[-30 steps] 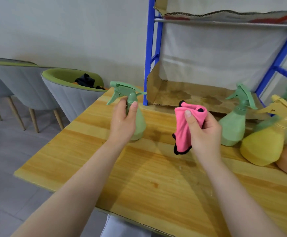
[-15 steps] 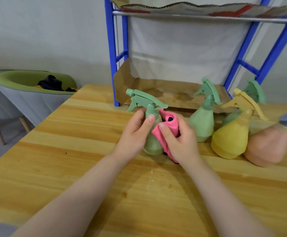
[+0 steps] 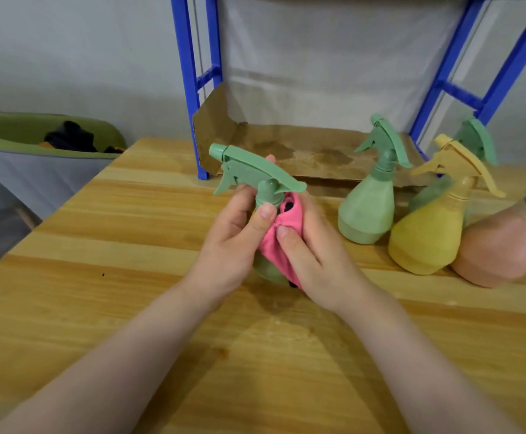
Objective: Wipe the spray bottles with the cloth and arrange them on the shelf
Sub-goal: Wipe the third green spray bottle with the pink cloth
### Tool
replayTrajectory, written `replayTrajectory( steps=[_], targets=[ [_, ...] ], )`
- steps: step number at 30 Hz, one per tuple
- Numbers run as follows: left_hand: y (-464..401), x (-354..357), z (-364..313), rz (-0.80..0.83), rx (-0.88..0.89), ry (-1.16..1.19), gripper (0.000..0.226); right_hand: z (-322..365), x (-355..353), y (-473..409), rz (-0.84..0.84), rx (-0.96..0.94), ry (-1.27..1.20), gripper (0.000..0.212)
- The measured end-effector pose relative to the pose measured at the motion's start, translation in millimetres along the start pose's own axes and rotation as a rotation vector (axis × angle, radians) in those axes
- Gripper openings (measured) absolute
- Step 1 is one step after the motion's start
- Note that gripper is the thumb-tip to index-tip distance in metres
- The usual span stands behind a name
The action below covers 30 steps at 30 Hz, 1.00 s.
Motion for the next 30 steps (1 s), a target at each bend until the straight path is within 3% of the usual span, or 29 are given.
replayTrajectory(
  steps=[5,14,21,26,30],
  targets=[
    [-2.7,2.4,-3.0,-0.047,-0.037,0.08,0.024,-9.4,-0.4,-2.6,-0.048,0.079,0.033,0.042],
    [-11.0,-16.1,6.3,-0.242,-0.14,0.197,0.022,-29.5,11.4,-5.5,0.028,0.204,-0.056,0.066],
    [-20.1,-33.2,2.4,-0.465,-0.205,0.349,0.039,-25.7,12.7,0.8,0.081,0.195,-0.233,0.064],
    [-19.6,-32.9,5.8,-0.401,-0.21,0.331,0.037,-28.6,11.2,1.0,0.118,0.261,-0.271,0.065],
    [-14.6,-25.7,8.0,-0.22,-0.187,0.285,0.035,-24.2,7.9,-3.0,0.089,0.204,-0.127,0.065]
  ],
)
Point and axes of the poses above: each hand's wrist, its own y-axis away from the middle knuckle, its own x-axis out of the palm, z = x × y, the point moved 1 cm from there along -y, towards the middle knuckle, and after that the axes turned 10 degrees about x, right-handed, at the moved point
